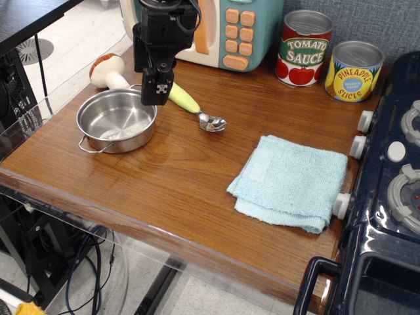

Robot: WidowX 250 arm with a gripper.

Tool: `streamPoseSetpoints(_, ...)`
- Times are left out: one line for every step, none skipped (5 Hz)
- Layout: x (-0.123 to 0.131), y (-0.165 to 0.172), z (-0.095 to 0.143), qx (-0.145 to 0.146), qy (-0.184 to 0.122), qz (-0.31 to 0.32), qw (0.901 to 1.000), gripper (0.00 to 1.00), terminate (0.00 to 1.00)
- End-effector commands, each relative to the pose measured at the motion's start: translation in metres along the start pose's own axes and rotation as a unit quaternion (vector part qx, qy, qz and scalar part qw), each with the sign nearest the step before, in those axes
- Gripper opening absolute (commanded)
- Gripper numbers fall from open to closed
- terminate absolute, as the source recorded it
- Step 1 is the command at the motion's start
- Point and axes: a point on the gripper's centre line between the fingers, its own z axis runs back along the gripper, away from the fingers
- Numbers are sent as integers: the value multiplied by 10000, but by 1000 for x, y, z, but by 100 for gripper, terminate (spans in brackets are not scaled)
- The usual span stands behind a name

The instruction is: Place the metal pot in front of the mushroom

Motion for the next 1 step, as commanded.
streamPoseSetpoints(-2,-11,24,262,-157,53,9995,100,100)
